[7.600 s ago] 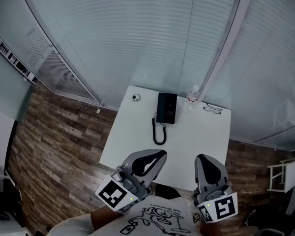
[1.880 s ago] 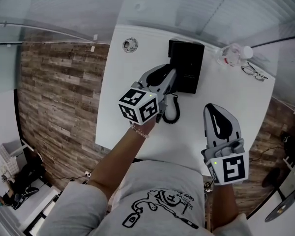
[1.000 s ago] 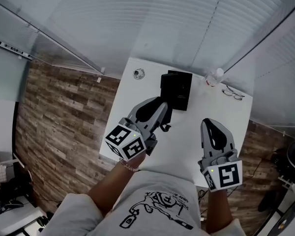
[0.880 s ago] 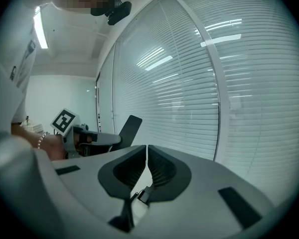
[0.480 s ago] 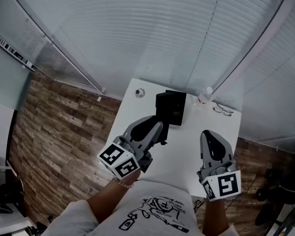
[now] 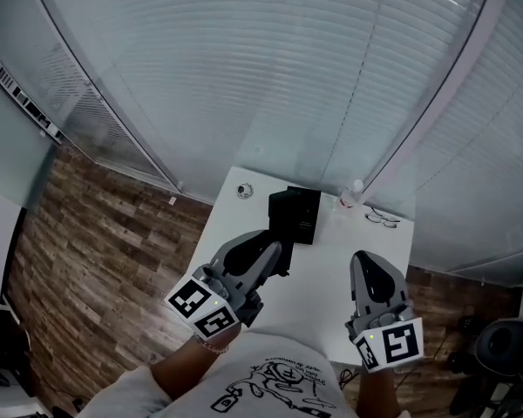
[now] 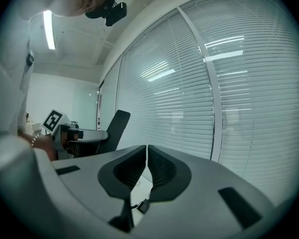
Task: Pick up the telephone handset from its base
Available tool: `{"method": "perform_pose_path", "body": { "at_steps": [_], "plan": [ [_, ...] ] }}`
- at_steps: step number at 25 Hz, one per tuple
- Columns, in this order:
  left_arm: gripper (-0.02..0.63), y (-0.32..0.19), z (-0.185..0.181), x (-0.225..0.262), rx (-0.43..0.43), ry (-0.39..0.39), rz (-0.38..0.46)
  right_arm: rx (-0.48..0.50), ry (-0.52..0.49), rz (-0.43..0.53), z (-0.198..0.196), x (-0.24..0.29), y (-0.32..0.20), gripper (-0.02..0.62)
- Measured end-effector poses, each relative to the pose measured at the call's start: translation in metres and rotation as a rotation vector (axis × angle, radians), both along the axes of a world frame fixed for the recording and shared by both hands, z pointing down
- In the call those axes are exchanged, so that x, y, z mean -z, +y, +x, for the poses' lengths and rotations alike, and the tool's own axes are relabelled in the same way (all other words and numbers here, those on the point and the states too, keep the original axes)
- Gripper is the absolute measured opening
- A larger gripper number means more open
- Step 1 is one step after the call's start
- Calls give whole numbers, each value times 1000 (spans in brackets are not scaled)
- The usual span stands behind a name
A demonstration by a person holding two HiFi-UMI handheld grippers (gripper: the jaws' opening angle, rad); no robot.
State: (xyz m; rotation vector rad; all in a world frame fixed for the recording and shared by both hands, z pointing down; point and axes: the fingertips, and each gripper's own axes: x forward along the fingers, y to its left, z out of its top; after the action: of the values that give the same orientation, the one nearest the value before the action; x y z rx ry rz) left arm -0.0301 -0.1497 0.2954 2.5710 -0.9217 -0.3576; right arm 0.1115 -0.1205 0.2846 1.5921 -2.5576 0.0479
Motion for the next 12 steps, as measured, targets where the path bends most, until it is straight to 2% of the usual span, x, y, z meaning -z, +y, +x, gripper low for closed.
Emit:
{"method": "perform_pose_path", "body": {
  "at_steps": [5,12],
  "plan": [
    [63,12,9,24,-27,11,26,6,-4,3,5,21,9,11],
    [63,29,11,32,-56,44,62,16,-1,31,2,32,23,11]
  ]
}}
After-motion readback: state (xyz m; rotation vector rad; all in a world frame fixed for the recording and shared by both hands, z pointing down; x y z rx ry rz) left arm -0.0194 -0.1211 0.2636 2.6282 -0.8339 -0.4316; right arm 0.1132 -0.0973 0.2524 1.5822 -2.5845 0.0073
